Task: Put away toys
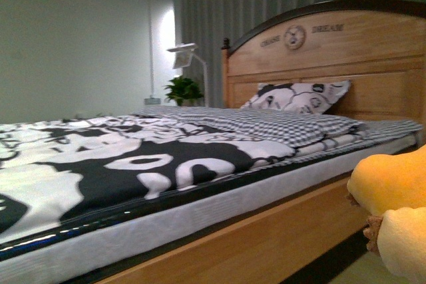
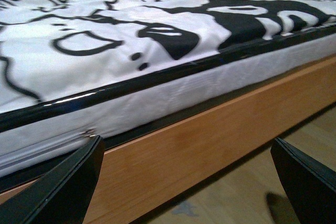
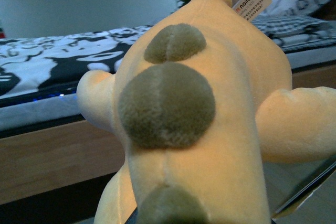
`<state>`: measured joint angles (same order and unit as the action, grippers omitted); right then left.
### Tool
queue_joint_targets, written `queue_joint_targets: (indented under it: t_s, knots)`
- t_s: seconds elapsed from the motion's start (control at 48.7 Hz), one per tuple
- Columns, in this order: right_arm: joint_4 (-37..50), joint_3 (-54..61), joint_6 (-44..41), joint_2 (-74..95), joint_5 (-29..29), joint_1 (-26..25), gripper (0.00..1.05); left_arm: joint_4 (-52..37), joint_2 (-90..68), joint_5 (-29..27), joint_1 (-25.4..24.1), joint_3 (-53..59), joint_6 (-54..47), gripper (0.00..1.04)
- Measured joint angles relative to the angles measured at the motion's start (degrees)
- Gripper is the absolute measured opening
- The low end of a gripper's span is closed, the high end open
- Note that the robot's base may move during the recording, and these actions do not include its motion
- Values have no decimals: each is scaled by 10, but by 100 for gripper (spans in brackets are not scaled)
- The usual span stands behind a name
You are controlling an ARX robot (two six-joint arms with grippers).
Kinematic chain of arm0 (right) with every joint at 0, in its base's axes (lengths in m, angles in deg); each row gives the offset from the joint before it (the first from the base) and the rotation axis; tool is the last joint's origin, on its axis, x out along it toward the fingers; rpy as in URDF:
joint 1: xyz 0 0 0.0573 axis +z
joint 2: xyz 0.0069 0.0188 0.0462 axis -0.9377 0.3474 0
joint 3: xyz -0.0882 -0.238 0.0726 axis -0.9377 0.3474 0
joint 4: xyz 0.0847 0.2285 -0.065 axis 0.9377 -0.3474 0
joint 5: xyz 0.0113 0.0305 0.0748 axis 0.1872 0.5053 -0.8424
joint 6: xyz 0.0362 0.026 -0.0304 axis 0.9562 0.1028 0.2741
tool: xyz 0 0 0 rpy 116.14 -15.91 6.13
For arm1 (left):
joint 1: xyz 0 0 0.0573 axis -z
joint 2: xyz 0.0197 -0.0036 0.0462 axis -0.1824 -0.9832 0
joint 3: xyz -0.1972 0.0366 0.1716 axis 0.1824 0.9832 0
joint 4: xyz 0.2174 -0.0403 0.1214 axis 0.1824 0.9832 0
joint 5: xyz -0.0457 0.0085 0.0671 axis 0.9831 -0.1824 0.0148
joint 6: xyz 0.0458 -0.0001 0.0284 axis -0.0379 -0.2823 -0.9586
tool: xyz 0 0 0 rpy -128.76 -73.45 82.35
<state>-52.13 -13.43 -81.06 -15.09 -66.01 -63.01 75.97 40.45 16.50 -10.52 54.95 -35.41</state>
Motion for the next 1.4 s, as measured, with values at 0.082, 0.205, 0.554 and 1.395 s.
queue_joint_targets:
  t_s: [0.082, 0.205, 0.554, 1.395]
  knots:
    - [0, 0, 0, 0, 0, 0, 7, 0, 0, 0, 0, 0, 0, 99]
    - [0, 0, 0, 0, 0, 0, 7, 0, 0, 0, 0, 0, 0, 99]
    - [0, 0, 0, 0, 0, 0, 7, 0, 0, 0, 0, 0, 0, 99]
    - [0, 0, 0, -1, 2, 0, 7, 0, 0, 1, 1, 0, -1, 99]
